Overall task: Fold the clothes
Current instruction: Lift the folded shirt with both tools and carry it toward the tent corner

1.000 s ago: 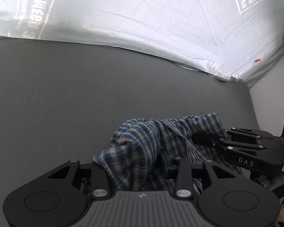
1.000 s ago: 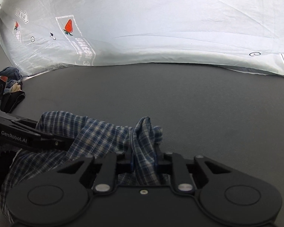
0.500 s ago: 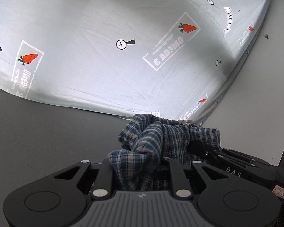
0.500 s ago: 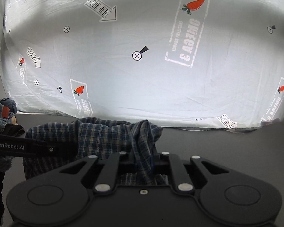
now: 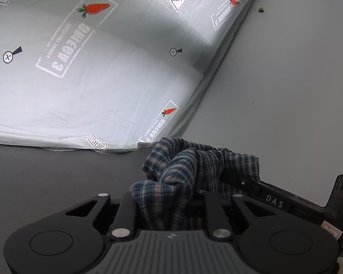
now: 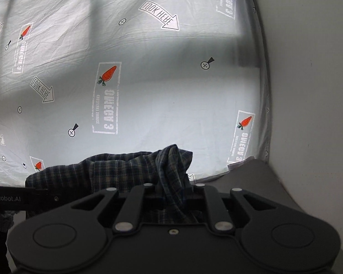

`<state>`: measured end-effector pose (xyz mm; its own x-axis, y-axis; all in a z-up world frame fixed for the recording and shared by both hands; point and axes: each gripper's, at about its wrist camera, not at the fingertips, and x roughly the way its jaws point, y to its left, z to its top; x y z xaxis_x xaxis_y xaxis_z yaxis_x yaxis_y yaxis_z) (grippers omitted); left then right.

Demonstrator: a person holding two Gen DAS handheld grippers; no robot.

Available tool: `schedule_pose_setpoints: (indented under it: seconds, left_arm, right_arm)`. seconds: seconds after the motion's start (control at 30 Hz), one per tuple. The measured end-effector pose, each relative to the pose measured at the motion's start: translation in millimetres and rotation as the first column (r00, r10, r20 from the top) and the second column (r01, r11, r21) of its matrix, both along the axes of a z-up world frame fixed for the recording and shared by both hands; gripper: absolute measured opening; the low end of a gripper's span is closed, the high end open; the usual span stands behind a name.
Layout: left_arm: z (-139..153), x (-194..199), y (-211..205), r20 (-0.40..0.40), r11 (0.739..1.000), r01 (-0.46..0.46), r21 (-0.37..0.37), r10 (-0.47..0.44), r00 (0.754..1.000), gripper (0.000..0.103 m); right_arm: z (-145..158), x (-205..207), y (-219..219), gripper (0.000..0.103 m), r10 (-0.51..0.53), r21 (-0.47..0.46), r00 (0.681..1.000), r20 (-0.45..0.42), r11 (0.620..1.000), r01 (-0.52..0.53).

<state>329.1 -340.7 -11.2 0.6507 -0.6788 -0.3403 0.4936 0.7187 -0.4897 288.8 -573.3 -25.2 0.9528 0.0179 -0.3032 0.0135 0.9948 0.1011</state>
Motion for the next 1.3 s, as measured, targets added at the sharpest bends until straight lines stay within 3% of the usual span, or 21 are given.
schedule_pose_setpoints:
  seconds: [0.17,0.3,0.53,0.73,0.8,0.93,0.97,1.0,1.07,1.17,1.3]
  left_arm:
    - [-13.2,14.2,-97.1,-0.04,1.0,-0.008,-0.013,0.008,0.999,0.019]
    - [-17.6,41.4,-163.3,-0.076,1.0,-0.008,0.015,0.009,0.997,0.019]
    - [-54.8,132.3,-227.0,-0.153,0.998,0.019,0.06,-0.01,0.988,0.02]
    - [-117.0,242.9,-246.9,-0.221,0.98,-0.02,0.198,0.065,0.973,0.024]
    - [-138.9,277.8,-251.3,-0.253,0.964,-0.039,0.263,0.108,0.962,0.033]
    - [-168.8,317.8,-250.5,-0.293,0.926,-0.066,0.372,0.184,0.938,0.04]
    - [-172.0,323.8,-247.8,-0.297,0.919,-0.08,0.386,0.206,0.932,0.049]
    - [-172.2,326.1,-243.0,-0.294,0.922,-0.099,0.375,0.22,0.93,0.056]
    - [-169.6,324.3,-235.9,-0.271,0.922,-0.155,0.355,0.261,0.927,0.061]
    - [-163.4,321.4,-231.5,-0.259,0.917,-0.222,0.332,0.315,0.913,0.065]
    - [-156.0,300.7,-234.5,-0.24,0.922,-0.309,0.232,0.362,0.901,0.076]
  right_arm:
    - [-14.0,11.3,-91.5,0.013,0.02,-0.059,1.0,-0.002,0.998,-0.02]
    - [-19.8,38.2,-153.5,0.013,0.006,-0.054,0.999,-0.047,0.999,-0.009]
    - [-49.6,120.5,-225.1,0.014,0.009,-0.075,0.994,-0.105,0.997,-0.017]
    - [-111.1,230.8,-241.1,0.015,0.005,-0.111,0.977,-0.214,0.993,-0.03]
    - [-134.4,266.8,-241.6,0.017,0.003,-0.128,0.967,-0.256,0.991,-0.037]
    - [-171.4,315.5,-241.4,0.025,-0.022,-0.196,0.947,-0.321,0.98,-0.043]
    - [-175.9,322.3,-241.7,0.027,-0.033,-0.207,0.946,-0.324,0.978,-0.037]
    - [-176.2,325.2,-242.3,0.028,-0.036,-0.21,0.948,-0.316,0.977,-0.033]
    - [-173.1,327.2,-244.2,0.042,-0.037,-0.208,0.954,-0.297,0.978,-0.027]
    - [-165.8,325.2,-245.9,0.045,-0.037,-0.209,0.959,-0.281,0.978,-0.023]
    - [-149.0,311.9,-242.2,0.05,-0.021,-0.189,0.964,-0.265,0.981,-0.031]
